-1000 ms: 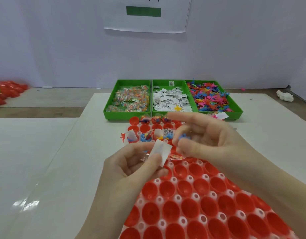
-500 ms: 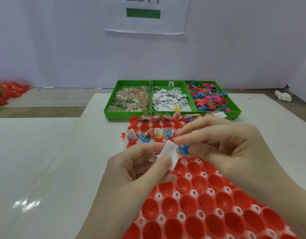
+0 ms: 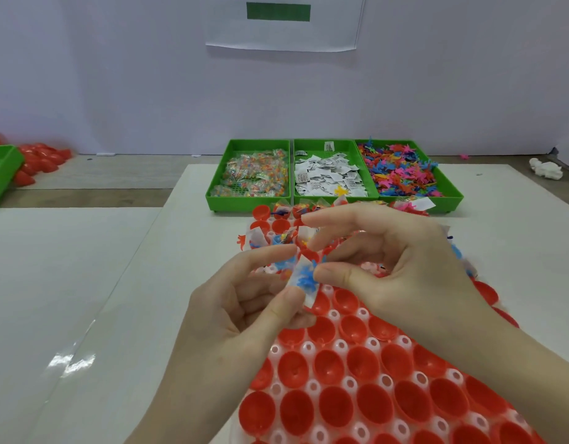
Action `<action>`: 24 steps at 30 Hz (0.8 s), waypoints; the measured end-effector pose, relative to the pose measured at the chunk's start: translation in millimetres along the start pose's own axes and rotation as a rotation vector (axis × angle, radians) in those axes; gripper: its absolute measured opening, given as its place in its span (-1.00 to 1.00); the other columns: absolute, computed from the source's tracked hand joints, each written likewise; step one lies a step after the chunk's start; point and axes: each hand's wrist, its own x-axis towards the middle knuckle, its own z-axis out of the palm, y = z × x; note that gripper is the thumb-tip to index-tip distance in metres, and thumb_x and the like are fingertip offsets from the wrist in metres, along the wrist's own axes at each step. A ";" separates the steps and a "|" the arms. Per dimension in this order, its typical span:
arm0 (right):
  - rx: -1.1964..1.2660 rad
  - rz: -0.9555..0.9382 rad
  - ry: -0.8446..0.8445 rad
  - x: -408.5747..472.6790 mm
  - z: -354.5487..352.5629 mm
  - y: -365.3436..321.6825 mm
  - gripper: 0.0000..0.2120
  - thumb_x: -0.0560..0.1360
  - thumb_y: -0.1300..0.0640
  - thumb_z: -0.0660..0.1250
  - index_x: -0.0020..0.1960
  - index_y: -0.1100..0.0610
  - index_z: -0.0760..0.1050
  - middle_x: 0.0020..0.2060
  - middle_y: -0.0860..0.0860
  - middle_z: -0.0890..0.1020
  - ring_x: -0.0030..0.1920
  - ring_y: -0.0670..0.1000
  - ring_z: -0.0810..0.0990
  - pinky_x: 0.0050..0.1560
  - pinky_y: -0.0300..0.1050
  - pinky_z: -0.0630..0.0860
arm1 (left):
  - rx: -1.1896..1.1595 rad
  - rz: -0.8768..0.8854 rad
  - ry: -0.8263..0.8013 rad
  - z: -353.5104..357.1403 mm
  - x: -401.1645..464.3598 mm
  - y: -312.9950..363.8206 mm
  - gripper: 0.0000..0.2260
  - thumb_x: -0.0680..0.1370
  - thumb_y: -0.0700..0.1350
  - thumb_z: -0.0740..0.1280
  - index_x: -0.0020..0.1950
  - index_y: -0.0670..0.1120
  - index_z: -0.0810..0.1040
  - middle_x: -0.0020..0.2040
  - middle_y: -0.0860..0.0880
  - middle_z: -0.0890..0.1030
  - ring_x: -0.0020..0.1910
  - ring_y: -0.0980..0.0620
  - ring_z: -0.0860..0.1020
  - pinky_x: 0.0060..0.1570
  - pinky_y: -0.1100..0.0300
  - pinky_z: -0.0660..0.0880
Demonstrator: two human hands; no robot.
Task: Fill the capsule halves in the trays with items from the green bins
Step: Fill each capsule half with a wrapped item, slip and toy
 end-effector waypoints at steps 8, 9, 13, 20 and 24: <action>-0.133 0.141 -0.274 28.3 26.7 10.3 -0.71 0.42 0.22 0.42 0.13 0.07 0.60 -0.05 -0.07 0.66 -0.11 -0.21 0.60 -0.03 -0.36 0.53 | 0.193 0.071 0.127 -24.8 2.3 -19.0 -0.77 0.32 -0.06 0.34 -0.04 0.09 0.45 -0.32 0.01 0.67 -0.36 0.09 0.63 -0.28 0.38 0.52; -0.128 0.144 -0.313 28.7 31.4 11.9 -0.73 0.44 0.25 0.39 0.13 0.10 0.60 -0.03 -0.02 0.67 -0.09 -0.23 0.58 -0.01 -0.37 0.52 | 0.228 0.070 0.135 -28.3 2.3 -22.3 -0.79 0.38 -0.11 0.34 -0.04 0.11 0.43 -0.32 0.04 0.67 -0.35 0.12 0.63 -0.26 0.39 0.51; -0.094 0.142 -0.332 26.1 43.9 18.5 -0.80 0.44 0.33 0.37 0.04 0.21 0.63 -0.10 0.06 0.69 -0.08 -0.20 0.59 -0.03 -0.33 0.54 | 0.259 0.004 0.195 -34.6 -1.2 -33.7 -0.73 0.36 -0.16 0.41 -0.04 0.11 0.47 -0.34 0.10 0.67 -0.38 0.19 0.60 -0.30 0.45 0.48; -0.226 0.137 -0.412 17.9 44.7 32.9 -0.84 0.42 0.30 0.38 -0.02 0.16 0.65 -0.31 -0.10 0.62 -0.38 -0.27 0.51 -0.28 -0.53 0.41 | 0.439 -0.078 0.256 -42.1 -12.3 -50.2 -0.90 0.34 -0.07 0.47 -0.21 0.07 0.58 -0.28 0.23 0.65 -0.29 0.29 0.58 -0.34 0.49 0.43; -0.269 0.121 -0.417 10.5 45.8 39.9 -0.84 0.42 0.28 0.37 -0.05 0.12 0.65 -0.36 -0.16 0.59 -0.39 -0.29 0.50 -0.30 -0.51 0.40 | 0.489 -0.153 0.250 -40.8 -18.3 -53.8 -0.68 0.18 0.28 0.32 -0.25 0.10 0.60 -0.22 0.31 0.61 -0.23 0.30 0.54 -0.35 0.49 0.39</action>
